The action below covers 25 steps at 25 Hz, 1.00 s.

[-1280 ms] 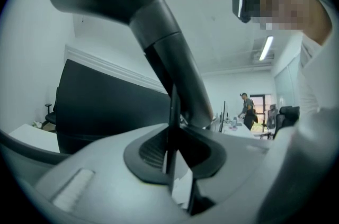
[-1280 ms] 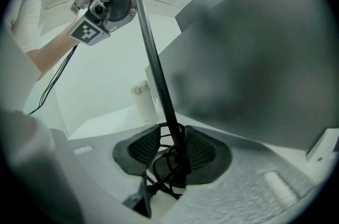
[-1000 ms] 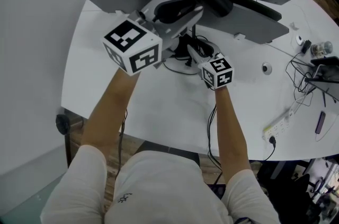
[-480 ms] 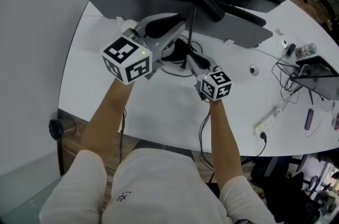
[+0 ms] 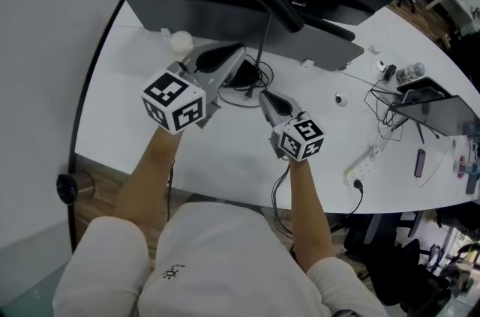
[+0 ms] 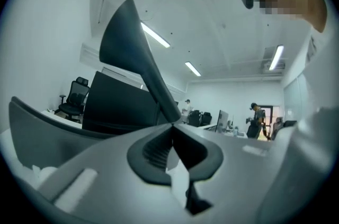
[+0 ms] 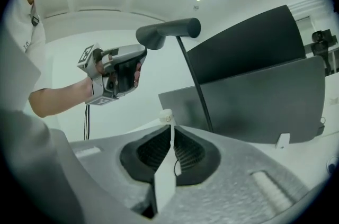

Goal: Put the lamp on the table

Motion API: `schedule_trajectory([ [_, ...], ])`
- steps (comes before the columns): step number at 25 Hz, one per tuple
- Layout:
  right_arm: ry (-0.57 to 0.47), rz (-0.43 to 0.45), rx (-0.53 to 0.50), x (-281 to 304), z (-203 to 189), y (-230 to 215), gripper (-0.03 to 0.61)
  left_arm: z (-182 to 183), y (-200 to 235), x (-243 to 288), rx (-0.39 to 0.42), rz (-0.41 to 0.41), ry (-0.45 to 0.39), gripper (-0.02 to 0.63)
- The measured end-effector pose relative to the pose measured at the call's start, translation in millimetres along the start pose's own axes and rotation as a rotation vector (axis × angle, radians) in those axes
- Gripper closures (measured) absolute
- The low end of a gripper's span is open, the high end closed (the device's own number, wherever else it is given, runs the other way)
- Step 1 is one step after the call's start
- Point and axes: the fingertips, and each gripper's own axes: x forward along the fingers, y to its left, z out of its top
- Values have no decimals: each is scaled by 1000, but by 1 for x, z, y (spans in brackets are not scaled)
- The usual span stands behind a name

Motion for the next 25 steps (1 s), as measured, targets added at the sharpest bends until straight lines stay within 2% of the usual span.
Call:
schedule_trajectory([
  [4,-3,8,-17,-22,3,25,561,-2,-15,-22,-31,11,-7,617],
  [14,-69,-9,-59,-60,30,64,561,-6,-37,-69,-47,28,-20,617],
  [20,-101,1,-93,-71,46,92,561,-11,-52,-91,-35,24,-7,618],
  [25,-119,5,-101,-81,50,107,561,-34,-63,-109,-39,26,43,618],
])
